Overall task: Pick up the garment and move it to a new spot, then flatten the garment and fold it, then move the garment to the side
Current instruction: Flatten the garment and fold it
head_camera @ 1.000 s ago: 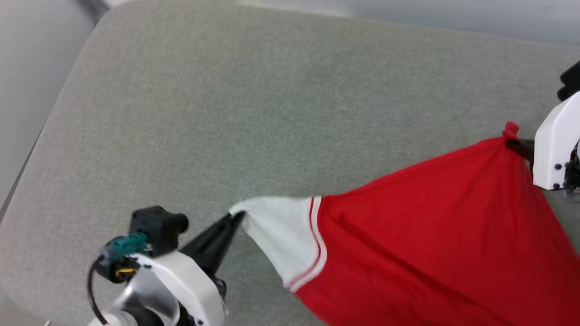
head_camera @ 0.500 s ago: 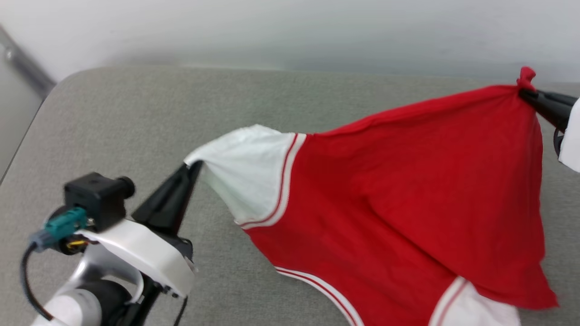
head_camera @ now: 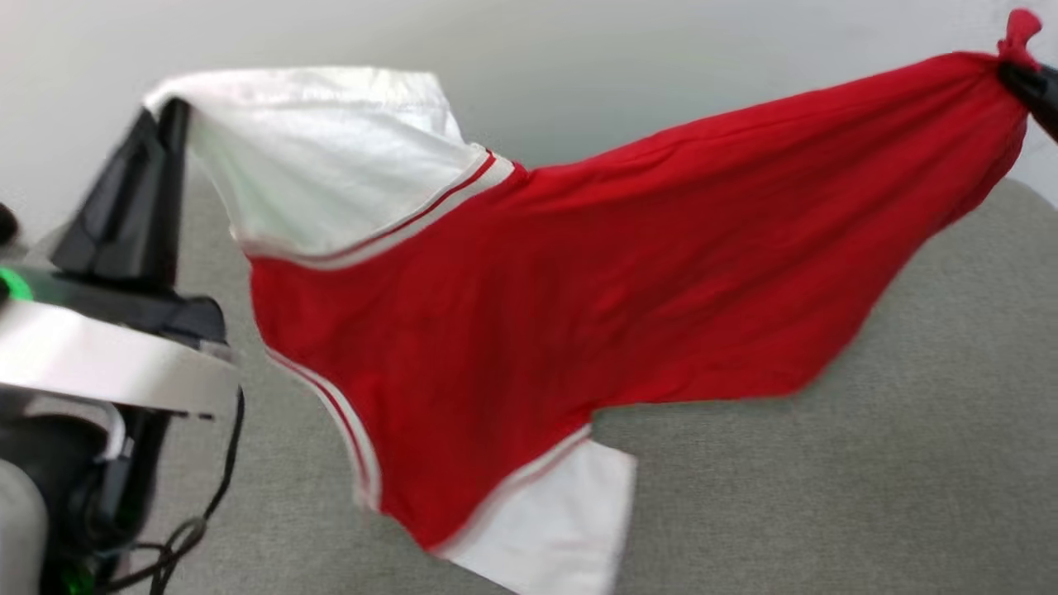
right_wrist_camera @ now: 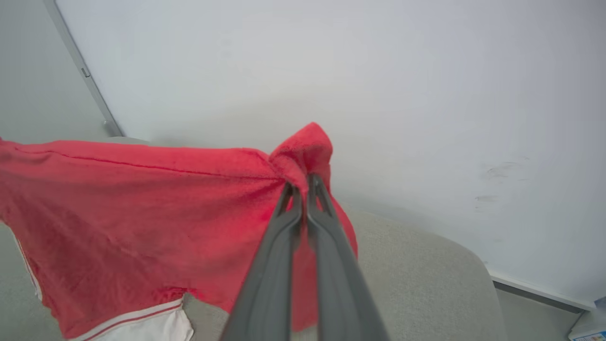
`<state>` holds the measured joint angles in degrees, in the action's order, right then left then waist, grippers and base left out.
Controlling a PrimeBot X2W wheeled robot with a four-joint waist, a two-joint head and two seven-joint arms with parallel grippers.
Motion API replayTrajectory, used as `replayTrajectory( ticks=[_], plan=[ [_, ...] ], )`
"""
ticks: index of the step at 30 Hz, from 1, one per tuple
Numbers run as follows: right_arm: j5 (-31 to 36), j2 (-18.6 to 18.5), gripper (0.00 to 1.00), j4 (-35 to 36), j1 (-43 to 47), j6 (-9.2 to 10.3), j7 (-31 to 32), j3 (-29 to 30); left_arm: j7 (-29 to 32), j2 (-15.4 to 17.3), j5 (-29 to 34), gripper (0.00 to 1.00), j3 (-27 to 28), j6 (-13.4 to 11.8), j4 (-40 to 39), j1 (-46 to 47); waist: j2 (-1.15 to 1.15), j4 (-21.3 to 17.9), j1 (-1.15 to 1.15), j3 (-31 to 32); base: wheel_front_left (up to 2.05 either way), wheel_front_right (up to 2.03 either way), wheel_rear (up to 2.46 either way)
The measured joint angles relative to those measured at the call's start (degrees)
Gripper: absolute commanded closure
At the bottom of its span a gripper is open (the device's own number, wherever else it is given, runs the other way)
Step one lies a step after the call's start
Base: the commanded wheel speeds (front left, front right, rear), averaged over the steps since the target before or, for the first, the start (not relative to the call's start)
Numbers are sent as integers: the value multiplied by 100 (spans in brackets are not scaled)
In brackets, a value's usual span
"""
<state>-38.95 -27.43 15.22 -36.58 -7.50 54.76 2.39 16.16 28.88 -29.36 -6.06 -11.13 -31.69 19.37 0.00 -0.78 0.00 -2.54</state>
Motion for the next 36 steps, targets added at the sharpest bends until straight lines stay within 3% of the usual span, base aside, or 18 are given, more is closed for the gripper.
replayTrajectory(
  ticks=[14, 27, 36],
  plan=[
    [-166, -70, 100, 303, -754, 0, -330, 155, -125, 148, 3, 100, 327, 56, 311, 1962, 0, -345, 0, -208, 0, 0, 0],
    [203, -141, 100, -517, -2262, -1, -1346, -64, -125, 457, -158, 100, 175, 766, 2062, 4787, 0, -473, 0, -1523, 0, 0, 0],
    [672, -92, 100, -1648, -3524, -1, -2245, -576, -452, 303, 141, 100, -272, 1167, 3783, 6830, 0, -462, 1, -2614, 0, 0, 0]
  ],
)
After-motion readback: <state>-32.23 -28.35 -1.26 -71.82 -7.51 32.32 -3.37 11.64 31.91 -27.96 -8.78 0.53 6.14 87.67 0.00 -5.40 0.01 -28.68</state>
